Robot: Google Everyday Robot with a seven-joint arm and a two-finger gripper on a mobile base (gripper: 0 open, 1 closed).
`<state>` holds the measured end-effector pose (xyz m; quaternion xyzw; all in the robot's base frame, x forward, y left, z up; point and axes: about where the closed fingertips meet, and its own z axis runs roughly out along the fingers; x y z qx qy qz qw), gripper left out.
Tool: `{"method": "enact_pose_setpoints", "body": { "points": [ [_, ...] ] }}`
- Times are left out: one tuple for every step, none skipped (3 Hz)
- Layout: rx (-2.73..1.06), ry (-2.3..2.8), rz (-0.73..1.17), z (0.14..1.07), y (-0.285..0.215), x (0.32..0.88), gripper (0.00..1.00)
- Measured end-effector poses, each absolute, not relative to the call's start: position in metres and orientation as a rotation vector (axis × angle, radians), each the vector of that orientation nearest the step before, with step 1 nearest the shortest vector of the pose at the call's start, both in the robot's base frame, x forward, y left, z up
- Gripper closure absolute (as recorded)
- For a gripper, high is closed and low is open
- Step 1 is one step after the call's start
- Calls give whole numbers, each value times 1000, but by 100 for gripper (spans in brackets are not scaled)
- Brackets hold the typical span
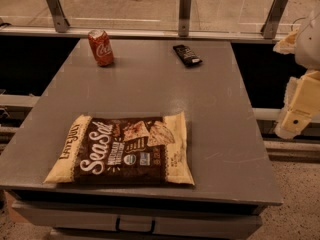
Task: Pick brown chip bag
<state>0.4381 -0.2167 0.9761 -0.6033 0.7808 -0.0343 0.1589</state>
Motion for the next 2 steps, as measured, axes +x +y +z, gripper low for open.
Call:
{"method": "enact_pose_setpoints", "body": {
  "points": [
    [-1725,2232,-98,976,-217,438,0],
    [-1810,2150,-31,961,-182,443,0]
  ]
}}
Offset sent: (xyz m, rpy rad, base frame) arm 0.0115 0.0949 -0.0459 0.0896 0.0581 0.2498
